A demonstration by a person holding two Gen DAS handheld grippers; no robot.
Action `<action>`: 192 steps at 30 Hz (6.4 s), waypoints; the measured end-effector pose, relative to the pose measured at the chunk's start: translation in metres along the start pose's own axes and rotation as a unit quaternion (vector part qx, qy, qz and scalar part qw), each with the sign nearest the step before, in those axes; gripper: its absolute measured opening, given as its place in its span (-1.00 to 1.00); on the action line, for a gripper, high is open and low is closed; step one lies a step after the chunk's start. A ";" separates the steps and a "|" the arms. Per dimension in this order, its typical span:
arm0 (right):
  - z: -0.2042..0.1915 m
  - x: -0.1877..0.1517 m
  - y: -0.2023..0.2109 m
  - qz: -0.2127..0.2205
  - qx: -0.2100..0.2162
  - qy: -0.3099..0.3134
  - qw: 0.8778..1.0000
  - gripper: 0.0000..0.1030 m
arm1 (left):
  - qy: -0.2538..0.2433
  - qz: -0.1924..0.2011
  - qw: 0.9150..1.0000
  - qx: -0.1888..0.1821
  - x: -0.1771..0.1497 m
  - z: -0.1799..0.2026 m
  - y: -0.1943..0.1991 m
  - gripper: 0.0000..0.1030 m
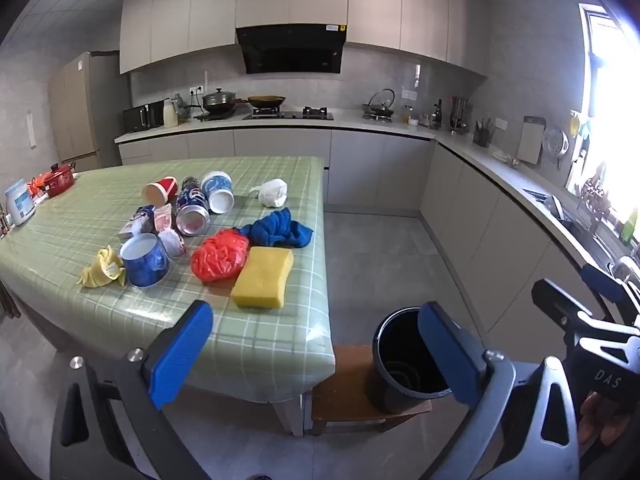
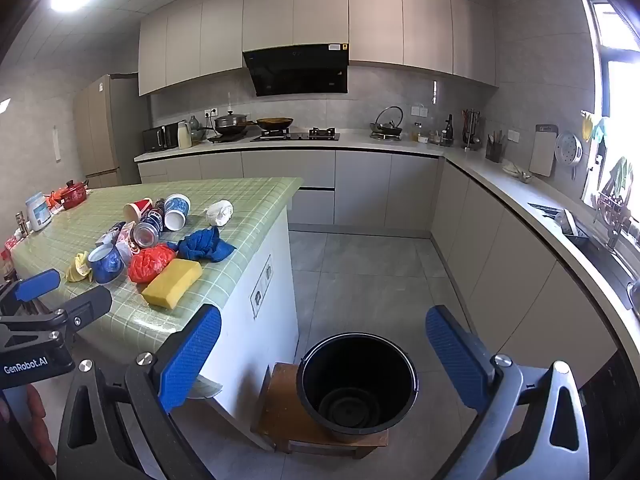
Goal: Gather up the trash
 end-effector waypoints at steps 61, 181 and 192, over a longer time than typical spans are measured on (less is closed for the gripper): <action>-0.010 0.000 -0.009 -0.001 0.003 0.005 1.000 1.00 | -0.007 0.001 1.000 0.009 0.003 -0.001 0.000 1.00; -0.207 -0.029 -0.298 -0.148 0.017 -0.004 0.989 0.20 | 0.066 -0.094 0.988 0.100 -0.013 -0.306 -0.225 0.04; -0.206 -0.014 -0.268 -0.118 0.039 -0.006 0.992 0.11 | 0.102 -0.063 0.986 0.114 -0.005 -0.313 -0.179 -0.11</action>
Point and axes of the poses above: each gripper's, at about its wrist camera, not at the fingertips, and y roughly against the way its jaws point, z to its right, x to its top, the point moved 6 cm from there along -y, roughly the way its jaws point, and after that the axes turned 10 degrees about x, right-handed, at the moved point
